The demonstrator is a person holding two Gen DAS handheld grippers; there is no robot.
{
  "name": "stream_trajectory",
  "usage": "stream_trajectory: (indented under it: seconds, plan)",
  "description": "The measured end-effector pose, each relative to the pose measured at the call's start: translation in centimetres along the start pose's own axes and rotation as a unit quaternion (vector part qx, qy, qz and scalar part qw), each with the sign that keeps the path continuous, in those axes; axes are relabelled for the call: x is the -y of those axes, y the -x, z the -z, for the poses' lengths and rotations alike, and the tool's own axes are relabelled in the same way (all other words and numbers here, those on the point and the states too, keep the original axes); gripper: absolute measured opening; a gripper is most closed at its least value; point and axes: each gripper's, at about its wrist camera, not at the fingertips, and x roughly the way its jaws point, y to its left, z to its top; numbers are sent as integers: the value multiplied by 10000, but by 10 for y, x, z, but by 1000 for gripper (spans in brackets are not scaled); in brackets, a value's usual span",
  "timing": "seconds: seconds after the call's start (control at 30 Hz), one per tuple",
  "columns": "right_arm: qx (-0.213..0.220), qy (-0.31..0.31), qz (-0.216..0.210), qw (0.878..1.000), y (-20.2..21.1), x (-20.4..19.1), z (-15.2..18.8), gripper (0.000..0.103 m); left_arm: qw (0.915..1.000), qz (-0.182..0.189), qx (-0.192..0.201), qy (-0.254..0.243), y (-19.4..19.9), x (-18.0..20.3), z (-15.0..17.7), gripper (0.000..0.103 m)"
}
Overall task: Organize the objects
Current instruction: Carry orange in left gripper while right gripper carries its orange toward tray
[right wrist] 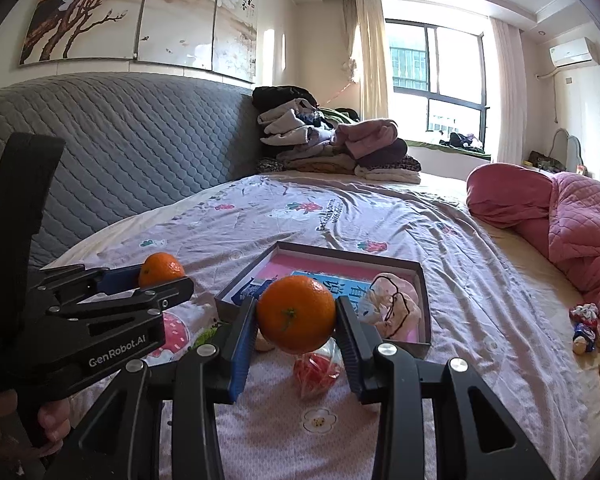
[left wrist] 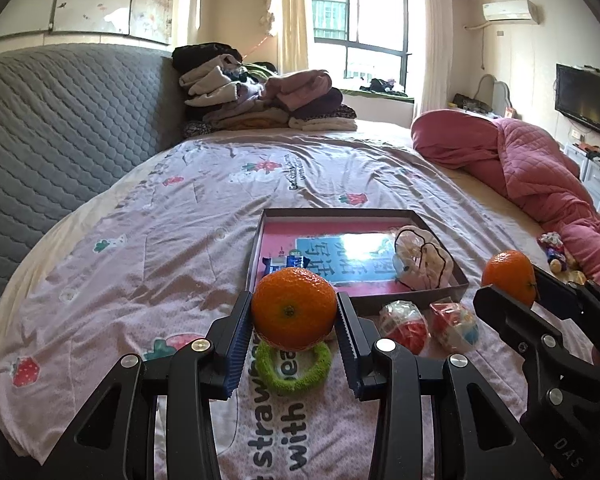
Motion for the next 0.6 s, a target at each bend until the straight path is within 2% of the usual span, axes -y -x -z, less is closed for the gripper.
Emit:
stream_trajectory:
  seconds: [0.6]
  plan:
    - [17, 51, 70, 10000, -36, 9, -14, 39, 9998, 112, -139, 22, -43, -2, -5, 41]
